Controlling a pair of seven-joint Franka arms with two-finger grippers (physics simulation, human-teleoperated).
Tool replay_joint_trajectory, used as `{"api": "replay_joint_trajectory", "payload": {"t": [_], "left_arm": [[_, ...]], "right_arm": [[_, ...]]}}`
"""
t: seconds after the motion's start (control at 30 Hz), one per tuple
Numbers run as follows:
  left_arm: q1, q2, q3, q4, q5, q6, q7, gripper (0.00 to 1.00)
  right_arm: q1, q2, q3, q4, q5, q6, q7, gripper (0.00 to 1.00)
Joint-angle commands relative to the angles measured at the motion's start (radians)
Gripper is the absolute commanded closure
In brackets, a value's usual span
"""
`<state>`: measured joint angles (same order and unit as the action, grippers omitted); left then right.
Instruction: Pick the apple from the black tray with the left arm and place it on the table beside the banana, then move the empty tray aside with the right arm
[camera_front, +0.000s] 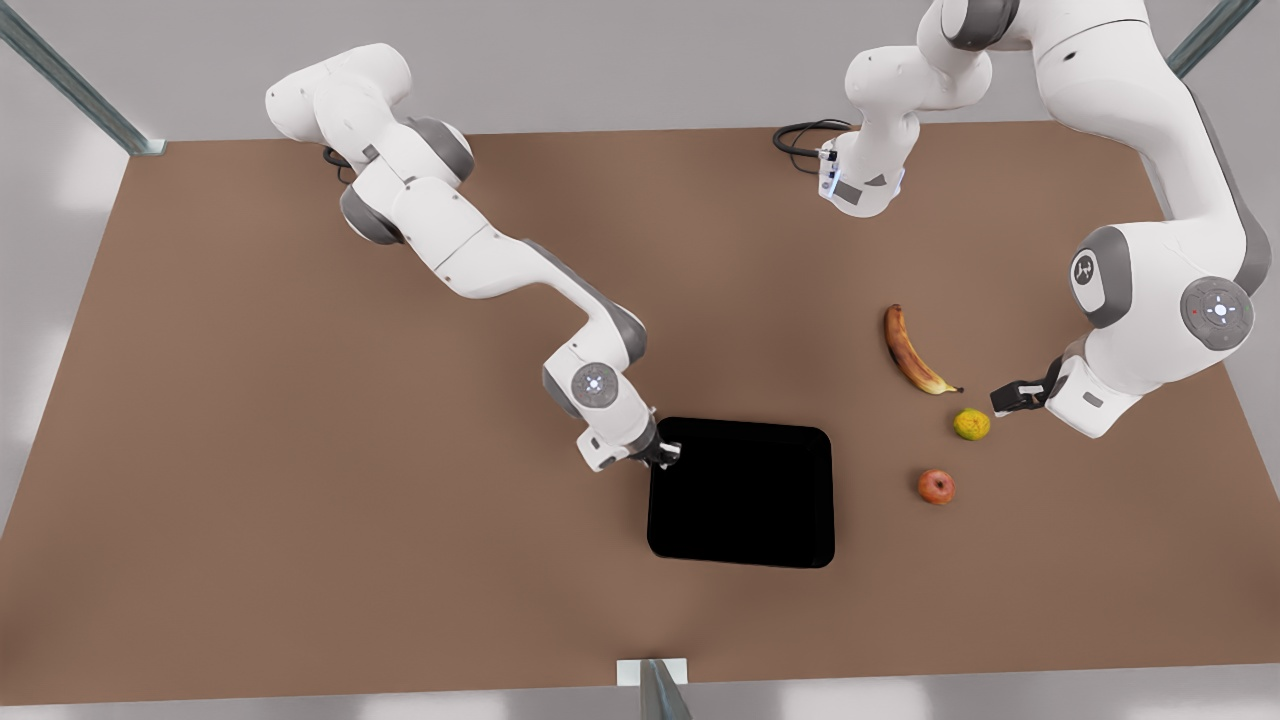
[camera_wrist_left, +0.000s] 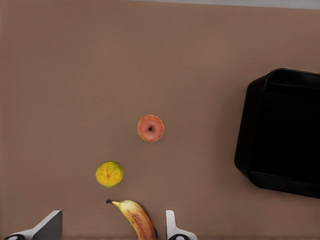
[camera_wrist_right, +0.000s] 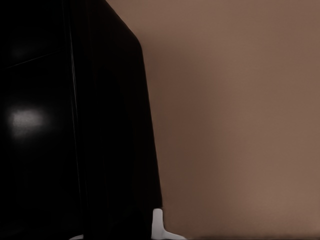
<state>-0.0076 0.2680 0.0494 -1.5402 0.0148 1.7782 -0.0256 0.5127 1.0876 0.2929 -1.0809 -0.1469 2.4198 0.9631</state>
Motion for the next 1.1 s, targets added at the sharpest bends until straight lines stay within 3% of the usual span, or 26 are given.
{"api": "replay_joint_trajectory", "payload": {"t": [0.0,0.17,0.3,0.67,0.83,1.0,1.03,1.07], "left_arm": [[0.000,-0.001,0.000,0.000,0.002,0.000,-0.007,0.00],[0.000,-0.001,0.000,0.000,0.002,0.000,-0.005,0.00],[0.000,-0.001,0.000,0.000,0.002,0.000,-0.005,0.00],[-0.005,0.000,-0.003,0.014,0.002,0.001,-0.007,0.00],[-0.005,0.002,-0.003,0.014,0.004,0.001,-0.007,0.00],[-0.005,0.002,-0.005,0.014,0.002,0.001,-0.007,0.00],[-0.005,0.002,-0.005,0.014,0.002,0.001,-0.008,0.00],[-0.005,0.002,-0.005,0.014,0.002,0.001,-0.008,0.00]], "right_arm": [[0.000,-0.002,0.002,0.001,0.001,-0.001,-0.083,0.61],[0.001,-0.005,0.006,0.001,0.001,-0.001,-0.086,0.74],[-0.020,-0.041,0.065,-0.001,-0.005,-0.027,-0.090,0.79],[-0.048,-0.232,0.051,-0.008,-0.010,-0.490,-0.331,0.81],[-0.060,-0.351,-0.044,-0.010,-0.002,-0.763,-0.633,0.80],[-0.108,-0.445,-0.129,-0.014,0.010,-0.901,-0.946,0.80],[-0.108,-0.459,-0.161,-0.016,0.036,-0.915,-1.001,0.80],[-0.105,-0.476,-0.261,-0.017,0.122,-0.933,-1.113,0.80]]}}
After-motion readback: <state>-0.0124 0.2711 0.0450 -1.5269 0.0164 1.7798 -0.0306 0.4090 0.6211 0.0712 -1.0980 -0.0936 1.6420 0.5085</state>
